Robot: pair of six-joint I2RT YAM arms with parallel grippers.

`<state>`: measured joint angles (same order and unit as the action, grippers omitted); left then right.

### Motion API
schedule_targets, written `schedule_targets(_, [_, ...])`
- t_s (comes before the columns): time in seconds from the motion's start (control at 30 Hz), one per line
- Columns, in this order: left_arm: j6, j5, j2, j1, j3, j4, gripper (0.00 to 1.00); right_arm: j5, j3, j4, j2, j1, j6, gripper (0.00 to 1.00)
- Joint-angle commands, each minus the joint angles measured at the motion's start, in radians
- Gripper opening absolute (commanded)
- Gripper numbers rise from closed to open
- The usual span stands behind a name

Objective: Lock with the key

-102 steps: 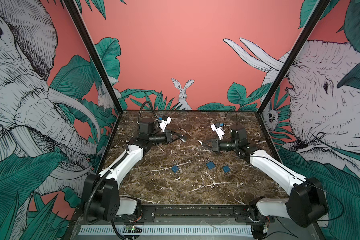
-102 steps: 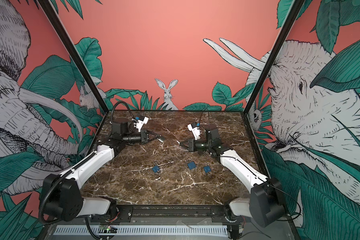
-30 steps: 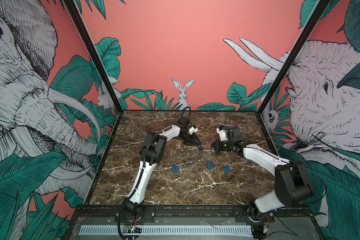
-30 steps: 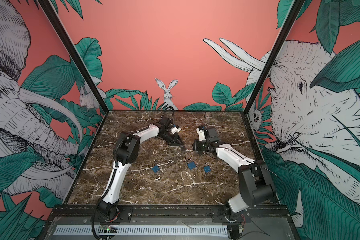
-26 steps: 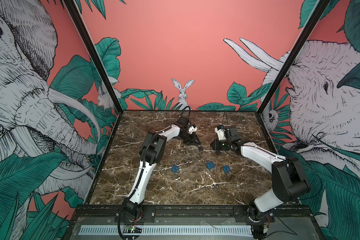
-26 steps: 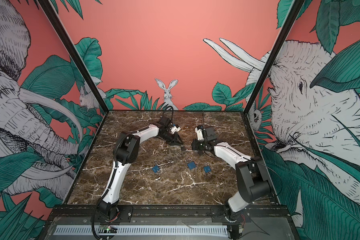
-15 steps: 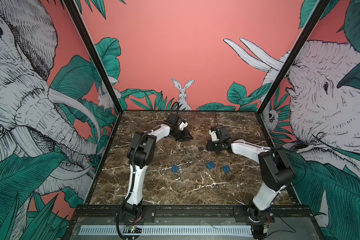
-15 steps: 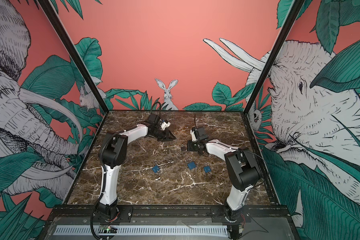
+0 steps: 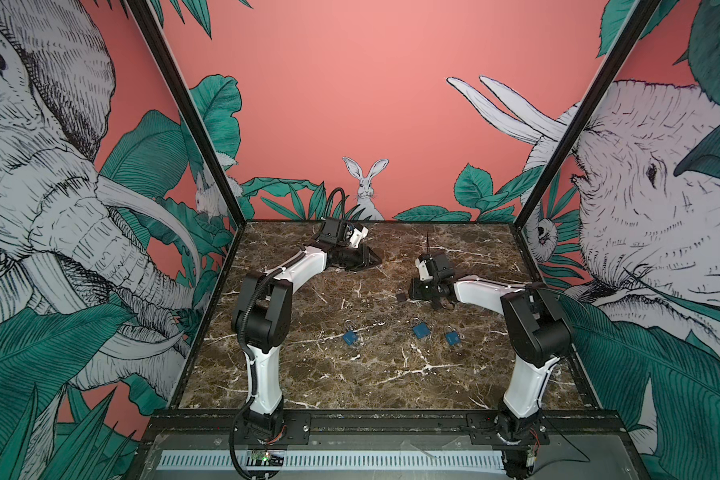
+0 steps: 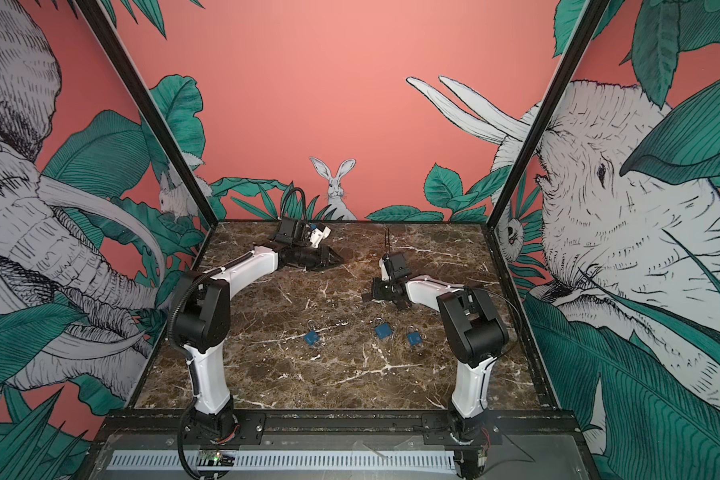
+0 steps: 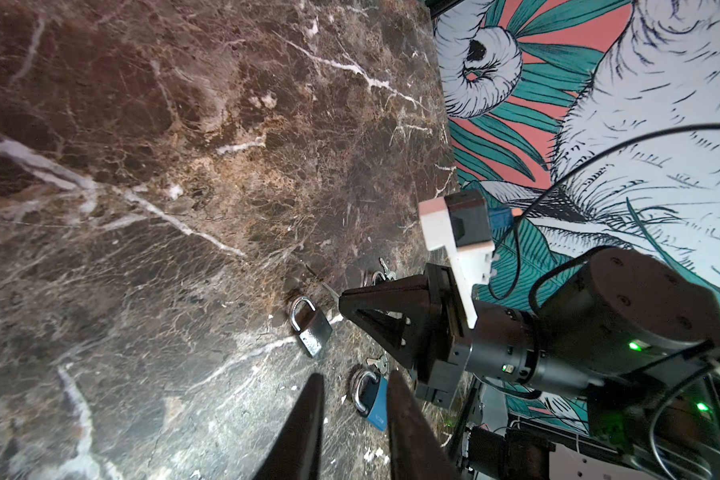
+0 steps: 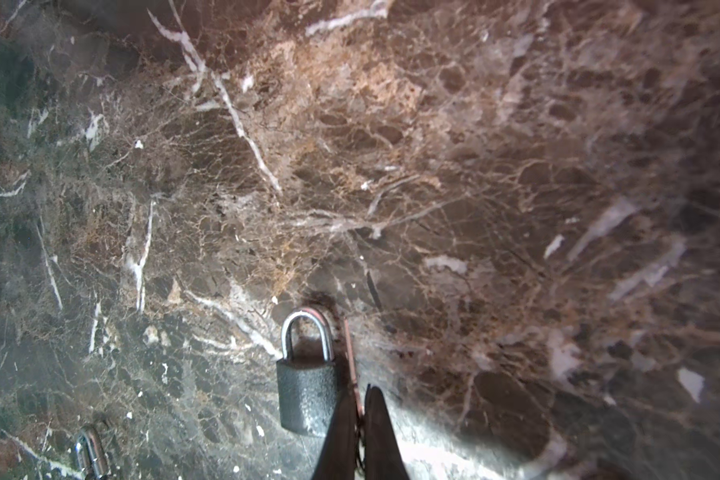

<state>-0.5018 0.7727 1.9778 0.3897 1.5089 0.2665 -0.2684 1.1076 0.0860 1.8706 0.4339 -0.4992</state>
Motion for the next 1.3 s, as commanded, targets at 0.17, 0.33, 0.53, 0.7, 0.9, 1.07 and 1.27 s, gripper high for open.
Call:
schedule_targets(0.17, [-0.023, 0.031, -0.034, -0.003, -0.013, -0.03, 0.28, -0.015, 0.028, -0.009, 0.039, 0.007, -0.008, 0.09])
schedule_targets(0.33, [-0.03, 0.036, -0.033, -0.002, -0.01, -0.038, 0.27, -0.011, 0.025, -0.006, 0.025, 0.009, -0.007, 0.15])
schedule_targets(0.53, [-0.034, 0.039, -0.037, -0.004, -0.014, -0.041, 0.27, 0.009, 0.003, 0.001, -0.034, 0.012, -0.001, 0.21])
schedule_targets(0.7, [-0.032, 0.032, -0.066, -0.006, -0.036, -0.042, 0.27, 0.045, -0.013, 0.041, -0.1, 0.018, 0.025, 0.22])
schedule_targets(0.9, [-0.03, -0.014, -0.157, -0.016, -0.116, -0.043, 0.26, 0.118, -0.052, 0.111, -0.208, 0.059, 0.077, 0.22])
schedule_targets(1.07, [-0.023, -0.125, -0.299, -0.043, -0.256, -0.041, 0.26, 0.201, -0.051, 0.234, -0.277, 0.14, 0.139, 0.22])
schedule_targets(1.27, [-0.042, -0.206, -0.478, -0.116, -0.442, -0.04, 0.26, 0.28, -0.063, 0.308, -0.387, 0.243, 0.178, 0.22])
